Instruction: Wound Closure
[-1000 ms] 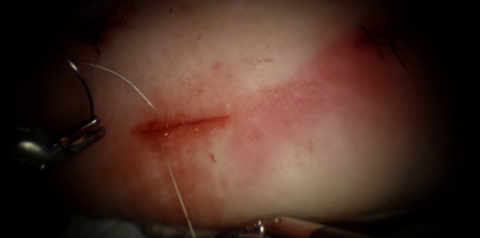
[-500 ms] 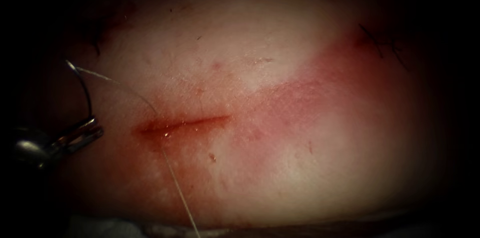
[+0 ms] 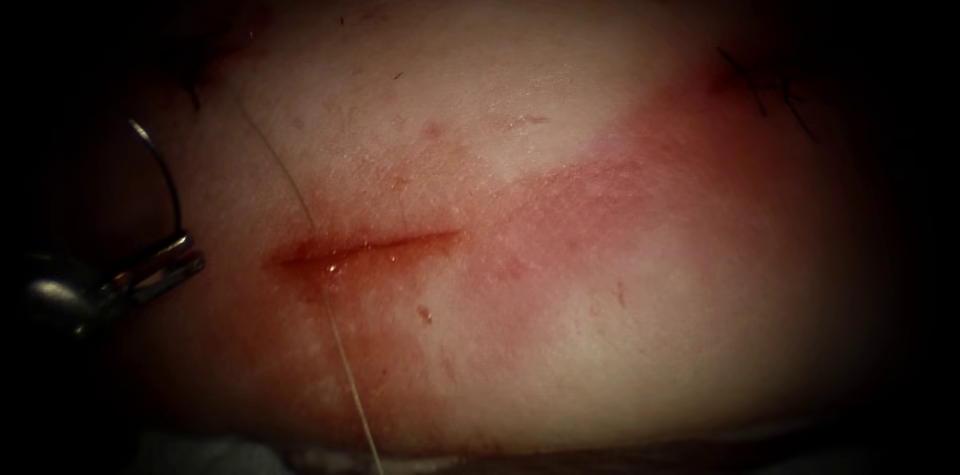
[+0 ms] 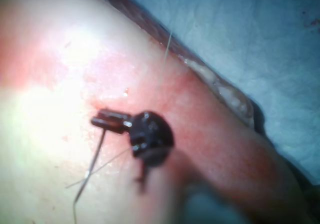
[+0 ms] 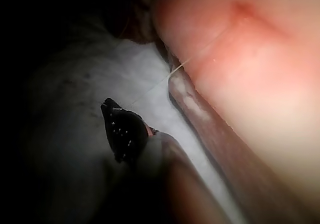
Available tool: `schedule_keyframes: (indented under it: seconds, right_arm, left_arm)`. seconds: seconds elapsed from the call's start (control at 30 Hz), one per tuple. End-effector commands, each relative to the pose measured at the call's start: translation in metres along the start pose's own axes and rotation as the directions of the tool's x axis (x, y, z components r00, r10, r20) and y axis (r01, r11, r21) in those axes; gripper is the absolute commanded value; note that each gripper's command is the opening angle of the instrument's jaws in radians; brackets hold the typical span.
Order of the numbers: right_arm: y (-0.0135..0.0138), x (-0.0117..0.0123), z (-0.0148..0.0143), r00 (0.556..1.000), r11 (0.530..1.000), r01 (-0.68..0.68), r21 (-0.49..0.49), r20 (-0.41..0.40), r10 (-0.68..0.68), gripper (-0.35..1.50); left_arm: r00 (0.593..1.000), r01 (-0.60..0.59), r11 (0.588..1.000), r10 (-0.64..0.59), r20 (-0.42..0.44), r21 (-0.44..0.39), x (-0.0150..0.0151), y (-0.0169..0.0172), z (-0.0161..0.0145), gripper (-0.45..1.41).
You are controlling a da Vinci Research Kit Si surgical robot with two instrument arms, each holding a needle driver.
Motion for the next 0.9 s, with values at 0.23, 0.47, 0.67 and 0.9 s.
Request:
schedule_keyframes:
  seconds: [0.23,0.47,0.67,0.9]
  right_arm:
    - [-0.0006,0.0002,0.0013,1.000,1.000,-0.008,-0.014,-0.023,0.008,-0.35]
    - [0.0000,-0.0003,0.0016,0.999,0.987,-0.023,-0.158,-0.030,0.019,1.43]
    - [0.0014,-0.0029,-0.0018,0.997,0.977,-0.071,-0.200,-0.035,0.065,1.48]
    - [0.0044,-0.0070,-0.0098,0.987,0.948,-0.101,-0.302,0.093,0.135,1.48]
  left_arm:
    - [1.000,0.003,1.000,-0.003,0.001,-0.001,-0.0002,0.0009,0.0006,-0.45]
    - [1.000,0.002,1.000,-0.002,0.002,0.001,-0.0001,0.0009,0.0007,-0.45]
    - [1.000,0.002,1.000,-0.002,0.002,0.000,-0.0002,0.0009,0.0007,-0.45]
    - [1.000,0.000,1.000,0.000,0.006,-0.003,-0.0002,0.0012,0.0009,-0.45]
